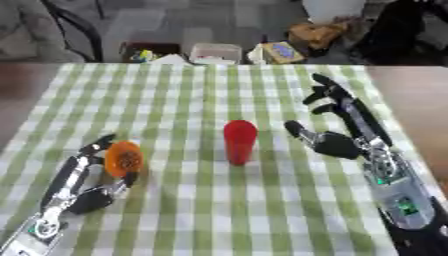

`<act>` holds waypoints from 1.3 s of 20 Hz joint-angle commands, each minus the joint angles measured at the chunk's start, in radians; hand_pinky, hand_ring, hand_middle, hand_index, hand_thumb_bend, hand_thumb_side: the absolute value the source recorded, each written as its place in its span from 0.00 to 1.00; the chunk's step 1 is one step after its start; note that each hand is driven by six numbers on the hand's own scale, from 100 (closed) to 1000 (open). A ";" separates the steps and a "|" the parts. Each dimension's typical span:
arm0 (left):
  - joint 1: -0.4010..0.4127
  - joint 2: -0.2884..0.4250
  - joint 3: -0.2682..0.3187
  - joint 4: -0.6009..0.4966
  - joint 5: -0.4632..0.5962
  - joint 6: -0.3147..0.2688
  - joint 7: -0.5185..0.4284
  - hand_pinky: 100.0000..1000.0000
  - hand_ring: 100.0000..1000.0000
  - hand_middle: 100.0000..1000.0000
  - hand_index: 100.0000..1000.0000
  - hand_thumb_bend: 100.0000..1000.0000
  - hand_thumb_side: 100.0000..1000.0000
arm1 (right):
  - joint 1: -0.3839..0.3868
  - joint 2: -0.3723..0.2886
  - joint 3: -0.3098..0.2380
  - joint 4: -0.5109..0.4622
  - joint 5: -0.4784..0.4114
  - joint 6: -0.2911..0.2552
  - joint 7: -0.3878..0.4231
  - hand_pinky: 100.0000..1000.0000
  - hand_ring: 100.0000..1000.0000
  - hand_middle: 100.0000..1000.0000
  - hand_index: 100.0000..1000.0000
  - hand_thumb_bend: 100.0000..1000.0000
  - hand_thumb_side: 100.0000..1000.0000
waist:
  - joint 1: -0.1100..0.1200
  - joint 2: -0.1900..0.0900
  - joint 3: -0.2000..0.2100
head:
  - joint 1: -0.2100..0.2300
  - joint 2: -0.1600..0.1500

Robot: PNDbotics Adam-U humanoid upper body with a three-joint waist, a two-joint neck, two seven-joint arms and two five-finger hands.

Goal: Pour the contents of one cup into another cup.

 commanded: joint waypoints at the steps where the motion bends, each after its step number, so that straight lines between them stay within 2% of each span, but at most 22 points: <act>1: 0.000 0.032 -0.007 -0.049 -0.002 0.003 -0.021 0.68 0.89 0.68 0.94 0.49 0.49 | -0.013 -0.013 -0.005 -0.011 -0.008 0.000 0.002 0.65 0.94 0.60 0.99 0.45 0.37 | 0.000 -0.014 0.003 | 0.002 -0.004; 6: 0.013 0.049 -0.011 -0.098 0.012 0.015 -0.033 0.68 0.89 0.68 0.95 0.51 0.51 | -0.013 -0.013 -0.006 -0.011 -0.009 -0.001 0.004 0.65 0.94 0.60 0.99 0.45 0.37 | 0.001 -0.015 0.005 | 0.001 -0.005; 26: 0.004 0.070 -0.007 -0.186 0.070 0.051 -0.027 0.68 0.89 0.68 0.94 0.47 0.50 | -0.014 -0.013 -0.007 -0.009 -0.012 -0.004 0.008 0.66 0.94 0.60 1.00 0.42 0.38 | -0.001 -0.017 0.002 | 0.001 -0.010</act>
